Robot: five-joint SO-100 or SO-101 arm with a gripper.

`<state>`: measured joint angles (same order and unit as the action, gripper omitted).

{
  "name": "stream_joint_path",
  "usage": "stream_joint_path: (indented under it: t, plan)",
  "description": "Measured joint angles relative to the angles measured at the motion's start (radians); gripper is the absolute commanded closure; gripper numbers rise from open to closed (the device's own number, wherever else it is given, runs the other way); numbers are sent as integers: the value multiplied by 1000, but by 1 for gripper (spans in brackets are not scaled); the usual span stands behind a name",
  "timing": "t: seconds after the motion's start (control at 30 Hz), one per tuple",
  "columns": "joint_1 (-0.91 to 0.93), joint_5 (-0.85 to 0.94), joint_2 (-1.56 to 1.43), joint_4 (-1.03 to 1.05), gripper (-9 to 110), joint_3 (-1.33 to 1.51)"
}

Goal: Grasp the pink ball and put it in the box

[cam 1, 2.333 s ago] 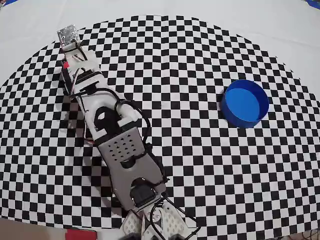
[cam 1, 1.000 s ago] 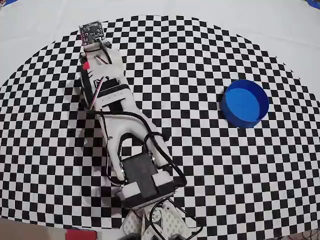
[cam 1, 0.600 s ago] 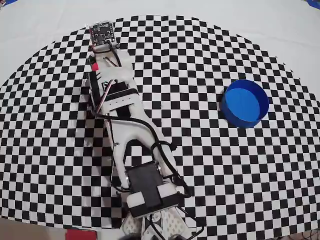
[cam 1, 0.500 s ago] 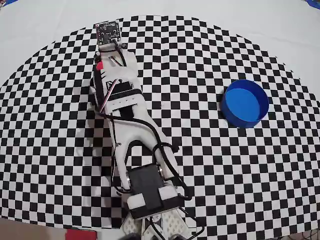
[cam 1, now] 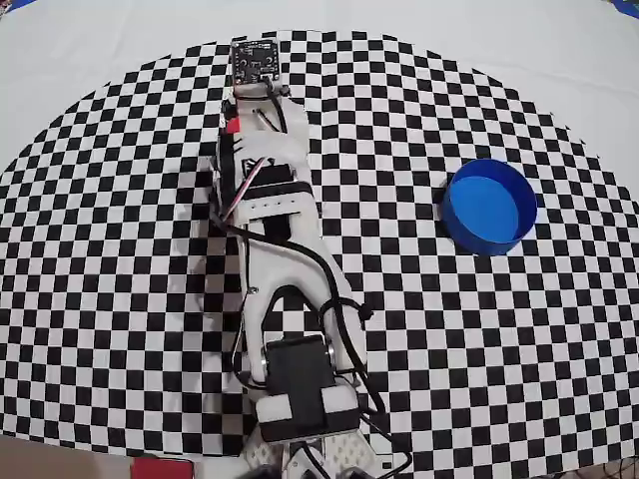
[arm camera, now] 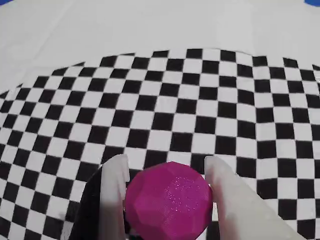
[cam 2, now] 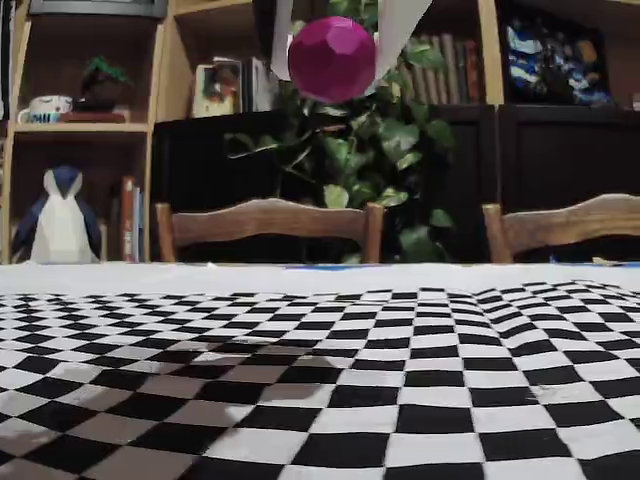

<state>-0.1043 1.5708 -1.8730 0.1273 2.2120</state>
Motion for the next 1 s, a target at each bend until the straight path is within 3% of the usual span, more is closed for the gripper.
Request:
stream_joint_path:
  t: [1.0]
  plan:
    - [189, 0, -63, 2, 101, 3]
